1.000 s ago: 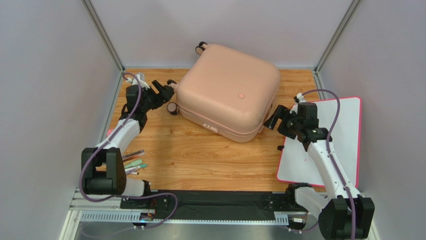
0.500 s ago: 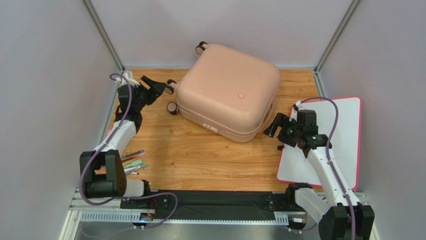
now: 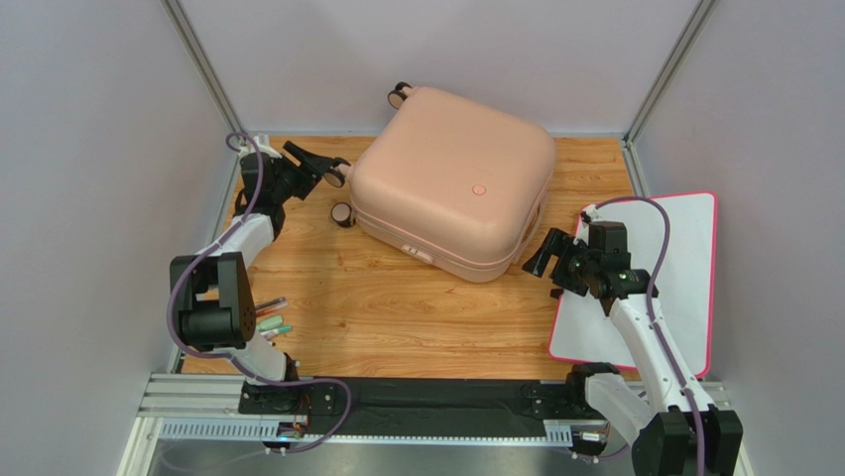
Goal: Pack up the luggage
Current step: Zip the luggage at the center of the board.
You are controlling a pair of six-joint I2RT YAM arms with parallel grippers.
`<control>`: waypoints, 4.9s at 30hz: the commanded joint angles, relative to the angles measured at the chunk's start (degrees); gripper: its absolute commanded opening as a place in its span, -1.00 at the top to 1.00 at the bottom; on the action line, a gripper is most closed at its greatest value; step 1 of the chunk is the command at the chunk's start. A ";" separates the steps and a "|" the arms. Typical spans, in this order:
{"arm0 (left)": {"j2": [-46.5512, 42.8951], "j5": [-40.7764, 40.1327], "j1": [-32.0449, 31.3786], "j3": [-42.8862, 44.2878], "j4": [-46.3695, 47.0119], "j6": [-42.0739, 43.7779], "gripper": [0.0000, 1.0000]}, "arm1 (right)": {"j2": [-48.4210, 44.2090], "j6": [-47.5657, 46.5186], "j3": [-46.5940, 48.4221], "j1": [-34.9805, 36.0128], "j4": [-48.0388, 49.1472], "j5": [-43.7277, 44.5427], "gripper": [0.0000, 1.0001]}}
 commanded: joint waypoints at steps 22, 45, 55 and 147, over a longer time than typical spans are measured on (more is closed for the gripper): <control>-4.52 1.90 -4.14 -11.46 13.35 -5.85 1.00 | -1.14 0.03 -1.83 0.11 2.26 0.58 -0.73; -34.31 -0.29 -10.29 -33.26 11.87 0.12 1.00 | -1.75 3.20 0.37 0.11 2.87 -2.57 -0.84; -47.42 0.84 -12.40 -39.24 4.84 2.67 1.00 | -5.51 1.97 -3.22 0.72 4.98 -13.18 -0.84; -33.29 28.26 -29.36 -28.61 9.58 45.65 -0.58 | 1.06 27.46 -3.23 55.84 6.39 48.05 -0.91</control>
